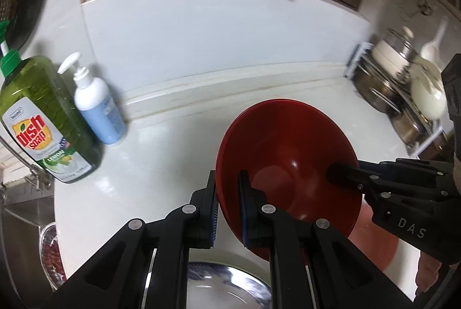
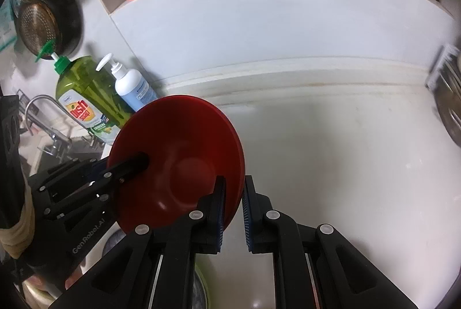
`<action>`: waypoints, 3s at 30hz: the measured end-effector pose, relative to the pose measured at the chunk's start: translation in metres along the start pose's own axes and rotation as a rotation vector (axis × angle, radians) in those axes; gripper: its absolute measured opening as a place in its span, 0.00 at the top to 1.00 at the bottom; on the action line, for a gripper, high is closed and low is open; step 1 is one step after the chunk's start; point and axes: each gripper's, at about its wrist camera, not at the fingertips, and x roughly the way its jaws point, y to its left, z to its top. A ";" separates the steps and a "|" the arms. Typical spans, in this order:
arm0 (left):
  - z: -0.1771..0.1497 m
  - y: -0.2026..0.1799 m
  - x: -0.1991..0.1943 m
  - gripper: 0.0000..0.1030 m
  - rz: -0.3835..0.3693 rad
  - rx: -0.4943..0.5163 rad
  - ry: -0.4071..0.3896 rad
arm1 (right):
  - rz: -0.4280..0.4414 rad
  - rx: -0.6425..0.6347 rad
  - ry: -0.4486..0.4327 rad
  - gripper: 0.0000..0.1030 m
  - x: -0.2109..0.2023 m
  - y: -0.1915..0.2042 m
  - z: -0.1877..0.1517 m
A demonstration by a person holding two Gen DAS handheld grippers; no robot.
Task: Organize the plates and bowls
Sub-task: 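Carry the red bowl over the pink bowl and lower it in, then open the right tool and release the red bowl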
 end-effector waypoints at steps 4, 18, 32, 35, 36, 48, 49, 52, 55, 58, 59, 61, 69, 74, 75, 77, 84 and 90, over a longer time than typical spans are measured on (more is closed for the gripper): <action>-0.012 -0.026 -0.009 0.86 -0.033 0.029 -0.005 | -0.020 0.010 0.002 0.88 -0.019 -0.016 -0.021; -0.045 -0.108 -0.007 0.86 -0.156 0.138 0.057 | -0.110 0.114 -0.025 0.88 -0.084 -0.087 -0.090; -0.067 -0.155 0.019 0.86 -0.218 0.207 0.165 | -0.215 0.197 -0.009 0.88 -0.101 -0.135 -0.135; -0.069 -0.155 0.022 0.86 -0.211 0.207 0.174 | -0.237 0.187 0.002 0.88 -0.098 -0.138 -0.141; -0.070 -0.156 0.024 0.86 -0.205 0.208 0.173 | -0.240 0.184 0.007 0.88 -0.097 -0.138 -0.142; -0.082 -0.165 0.043 0.86 -0.155 0.216 0.205 | -0.230 0.187 0.085 0.88 -0.076 -0.143 -0.159; -0.083 -0.165 0.043 0.86 -0.148 0.216 0.204 | -0.230 0.188 0.087 0.88 -0.076 -0.143 -0.159; -0.083 -0.165 0.043 0.86 -0.137 0.219 0.191 | -0.241 0.187 0.087 0.87 -0.075 -0.147 -0.161; -0.083 -0.165 0.040 0.83 -0.116 0.220 0.173 | -0.241 0.182 0.087 0.87 -0.074 -0.147 -0.162; -0.080 -0.162 0.037 0.75 -0.088 0.216 0.148 | -0.235 0.178 0.081 0.86 -0.074 -0.147 -0.163; -0.080 -0.161 0.035 0.74 -0.087 0.214 0.141 | -0.234 0.182 0.078 0.82 -0.074 -0.148 -0.163; -0.078 -0.160 0.032 0.71 -0.089 0.208 0.134 | -0.233 0.196 0.063 0.75 -0.077 -0.149 -0.164; -0.071 -0.157 0.020 0.65 -0.087 0.206 0.101 | -0.226 0.208 0.006 0.70 -0.090 -0.145 -0.163; -0.071 -0.155 0.016 0.58 -0.078 0.210 0.092 | -0.238 0.215 -0.016 0.69 -0.095 -0.146 -0.163; -0.072 -0.154 0.015 0.55 -0.073 0.212 0.092 | -0.237 0.218 -0.019 0.69 -0.096 -0.146 -0.163; -0.073 -0.152 0.015 0.50 -0.056 0.214 0.090 | -0.238 0.232 -0.027 0.68 -0.097 -0.148 -0.164; -0.084 -0.153 0.024 0.41 -0.029 0.229 0.121 | -0.282 0.278 -0.053 0.56 -0.099 -0.156 -0.173; -0.089 -0.154 0.045 0.41 -0.050 0.204 0.182 | -0.211 0.290 -0.020 0.56 -0.085 -0.155 -0.178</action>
